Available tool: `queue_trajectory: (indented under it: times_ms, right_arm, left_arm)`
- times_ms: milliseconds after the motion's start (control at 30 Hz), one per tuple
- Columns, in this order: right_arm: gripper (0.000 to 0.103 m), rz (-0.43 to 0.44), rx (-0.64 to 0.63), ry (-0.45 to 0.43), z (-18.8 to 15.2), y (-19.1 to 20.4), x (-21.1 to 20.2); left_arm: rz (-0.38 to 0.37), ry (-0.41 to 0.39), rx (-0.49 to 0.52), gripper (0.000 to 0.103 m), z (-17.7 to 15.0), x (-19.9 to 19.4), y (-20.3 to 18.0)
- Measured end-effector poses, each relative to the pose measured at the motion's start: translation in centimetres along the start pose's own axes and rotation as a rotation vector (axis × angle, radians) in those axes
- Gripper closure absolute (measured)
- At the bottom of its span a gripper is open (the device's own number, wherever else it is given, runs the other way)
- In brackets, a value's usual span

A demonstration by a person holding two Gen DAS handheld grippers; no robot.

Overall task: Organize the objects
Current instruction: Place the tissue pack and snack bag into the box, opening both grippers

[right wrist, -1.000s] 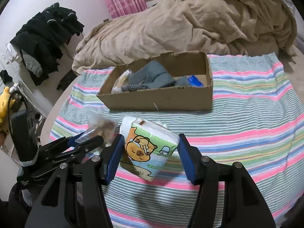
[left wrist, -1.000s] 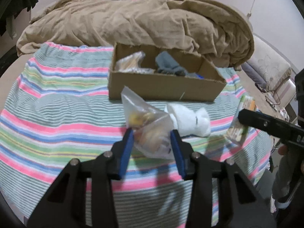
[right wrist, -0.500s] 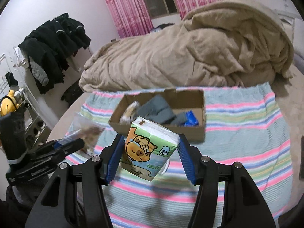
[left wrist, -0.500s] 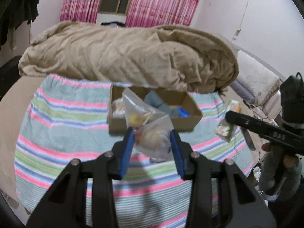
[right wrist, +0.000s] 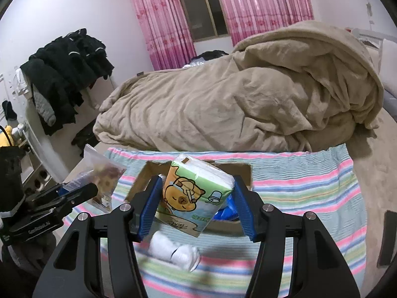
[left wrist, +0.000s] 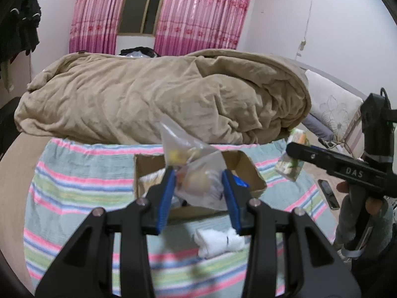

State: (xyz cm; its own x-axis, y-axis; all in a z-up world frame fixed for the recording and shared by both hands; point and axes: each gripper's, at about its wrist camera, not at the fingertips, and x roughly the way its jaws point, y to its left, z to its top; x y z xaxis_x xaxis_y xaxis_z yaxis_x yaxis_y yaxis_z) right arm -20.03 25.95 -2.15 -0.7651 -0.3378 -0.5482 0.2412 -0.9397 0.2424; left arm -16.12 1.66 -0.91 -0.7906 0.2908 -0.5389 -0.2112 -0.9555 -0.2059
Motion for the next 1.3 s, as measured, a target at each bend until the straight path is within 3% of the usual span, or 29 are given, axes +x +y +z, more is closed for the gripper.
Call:
queue_trajectory:
  times_ms: [267,367,700,767,867,933,967,1000,1167,1300]
  right_arm:
    - [0.043,-0.070,0.018,0.073,-0.7,-2.4,6.7]
    - [0.043,-0.047,0.046,0.108,-1.2,-3.1,9.2]
    - [0.043,-0.077,0.028,0.190,-2.7,-3.4,15.8]
    - [0.042,-0.091,0.005,0.190,-2.7,-3.0,16.2]
    - [0.033,-0.087,-0.014,0.199,-2.4,-2.8,16.4]
    - [0.021,-0.080,-0.016,0.192,-2.2,-2.6,15.9]
    - [0.019,-0.086,-0.018,0.180,-2.2,-2.5,15.3]
    - [0.018,-0.087,-0.017,0.173,-2.1,-2.4,14.9]
    - [0.017,-0.086,0.000,0.159,-1.8,-2.1,12.4]
    - [0.017,-0.083,-0.008,0.147,-1.8,-1.2,10.0]
  left_arm:
    - [0.017,0.071,-0.015,0.063,-0.9,7.2,1.8]
    - [0.024,0.110,-0.025,0.063,-1.4,9.9,2.7]
    - [0.006,0.232,-0.021,0.060,-3.2,14.3,3.5]
    - [0.012,0.234,-0.023,0.060,-2.8,14.3,3.3]
    - [0.027,0.229,-0.034,0.058,-2.3,13.6,3.3]
    - [0.039,0.213,-0.030,0.052,-2.0,12.8,3.1]
    - [0.043,0.205,-0.025,0.044,-1.8,12.2,3.0]
    - [0.043,0.193,-0.020,0.036,-1.6,11.5,2.8]
    - [0.055,0.157,-0.008,0.035,-0.7,8.9,2.0]
    - [0.069,0.131,-0.013,0.029,-0.4,6.2,1.6]
